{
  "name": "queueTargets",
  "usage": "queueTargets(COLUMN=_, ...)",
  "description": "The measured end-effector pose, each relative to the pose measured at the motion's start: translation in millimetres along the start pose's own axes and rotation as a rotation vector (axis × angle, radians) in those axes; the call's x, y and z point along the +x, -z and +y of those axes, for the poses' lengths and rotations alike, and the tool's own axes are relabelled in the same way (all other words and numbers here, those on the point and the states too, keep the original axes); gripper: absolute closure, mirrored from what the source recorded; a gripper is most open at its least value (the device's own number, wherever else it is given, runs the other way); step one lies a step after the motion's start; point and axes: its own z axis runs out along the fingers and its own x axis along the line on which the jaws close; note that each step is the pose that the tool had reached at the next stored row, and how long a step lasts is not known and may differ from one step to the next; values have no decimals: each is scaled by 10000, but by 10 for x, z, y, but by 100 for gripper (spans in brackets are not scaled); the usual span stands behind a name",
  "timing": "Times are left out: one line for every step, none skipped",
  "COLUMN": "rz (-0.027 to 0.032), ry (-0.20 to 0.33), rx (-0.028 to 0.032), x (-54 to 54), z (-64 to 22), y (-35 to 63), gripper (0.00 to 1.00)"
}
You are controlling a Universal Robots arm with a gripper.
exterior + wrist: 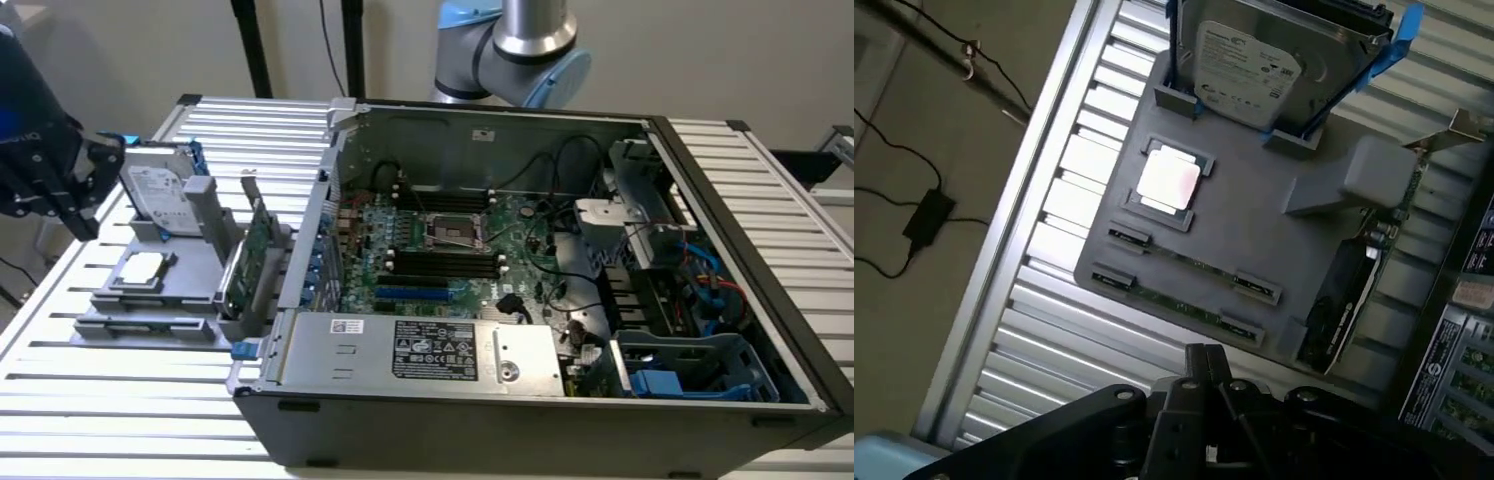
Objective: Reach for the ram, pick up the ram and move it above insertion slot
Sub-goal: 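Pick up the ram and move it above insertion slot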
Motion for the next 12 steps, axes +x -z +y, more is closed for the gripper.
queueTargets(rz=13, ry=197, rx=0, x=0, z=0, y=0, gripper=89)
queueTargets(rz=23, ry=364, rx=0, x=0, z=0, y=0, gripper=89)
queueTargets(rz=36, ry=556, rx=0, x=0, z=0, y=0, gripper=89)
queueTargets(rz=48, ry=734, rx=0, x=0, z=0, y=0, gripper=89)
queueTargets(rz=60, ry=914, rx=1, x=0, z=0, y=0, gripper=89)
queueTargets(rz=71, ry=1094, rx=0, x=0, z=0, y=0, gripper=89)
queueTargets(rz=83, ry=1278, rx=1, x=0, z=0, y=0, gripper=89)
queueTargets(rz=95, ry=1458, rx=1, x=0, z=0, y=0, gripper=89)
queueTargets(rz=106, ry=1637, rx=1, x=0, z=0, y=0, gripper=89)
queueTargets(rz=118, ry=1818, rx=1, x=0, z=0, y=0, gripper=89)
queueTargets(rz=129, ry=2007, rx=1, x=0, z=0, y=0, gripper=89)
queueTargets(rz=141, ry=2186, rx=1, x=0, z=0, y=0, gripper=89)
